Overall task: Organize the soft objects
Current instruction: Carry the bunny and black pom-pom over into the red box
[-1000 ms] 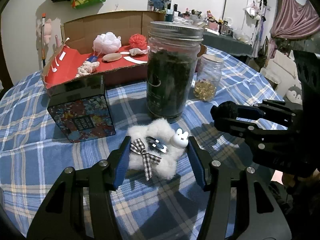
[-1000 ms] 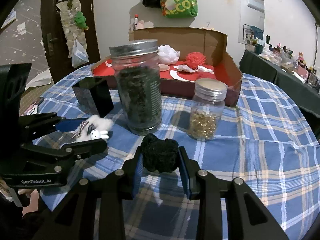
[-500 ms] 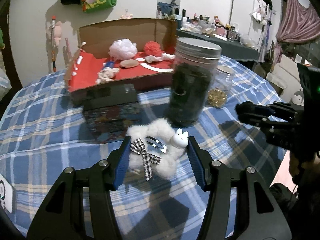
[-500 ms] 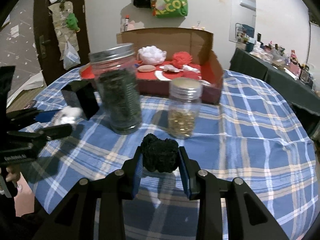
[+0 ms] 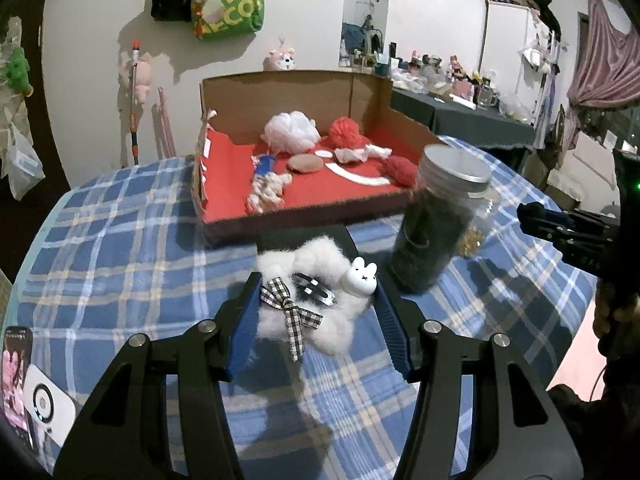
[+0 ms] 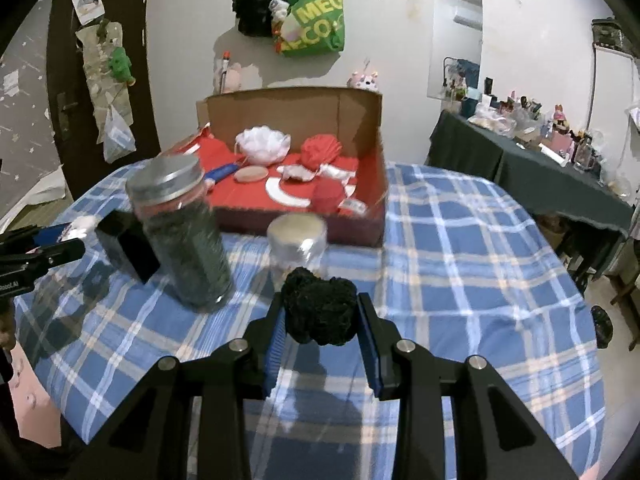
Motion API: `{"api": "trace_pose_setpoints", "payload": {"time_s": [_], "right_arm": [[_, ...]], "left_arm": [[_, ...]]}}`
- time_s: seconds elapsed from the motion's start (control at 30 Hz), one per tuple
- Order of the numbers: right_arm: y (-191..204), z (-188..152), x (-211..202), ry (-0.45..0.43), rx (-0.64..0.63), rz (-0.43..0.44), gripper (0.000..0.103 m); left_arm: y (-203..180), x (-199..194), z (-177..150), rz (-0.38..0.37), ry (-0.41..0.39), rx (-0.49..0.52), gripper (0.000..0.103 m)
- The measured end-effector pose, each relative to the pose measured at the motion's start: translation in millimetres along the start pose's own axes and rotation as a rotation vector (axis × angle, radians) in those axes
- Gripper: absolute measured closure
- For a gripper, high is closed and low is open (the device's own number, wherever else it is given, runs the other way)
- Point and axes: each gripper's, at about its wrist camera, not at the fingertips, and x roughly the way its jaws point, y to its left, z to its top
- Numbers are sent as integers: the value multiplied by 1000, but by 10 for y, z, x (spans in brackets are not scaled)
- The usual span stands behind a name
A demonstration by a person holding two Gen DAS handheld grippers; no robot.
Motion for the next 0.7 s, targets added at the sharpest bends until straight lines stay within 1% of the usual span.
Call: {"api": "trace_pose_setpoints", "payload": {"time_s": [0.4, 0.57, 0.7], "right_arm": [[-99, 468, 51, -53, -20, -12, 67], [-105, 638, 174, -50, -48, 8, 67], [-104, 777, 337, -19, -79, 55, 67]], "left_arm": [[54, 220, 401, -30, 1, 24, 50], [66, 369, 583, -64, 20, 39, 50], [69, 529, 726, -103, 54, 59, 50]]}}
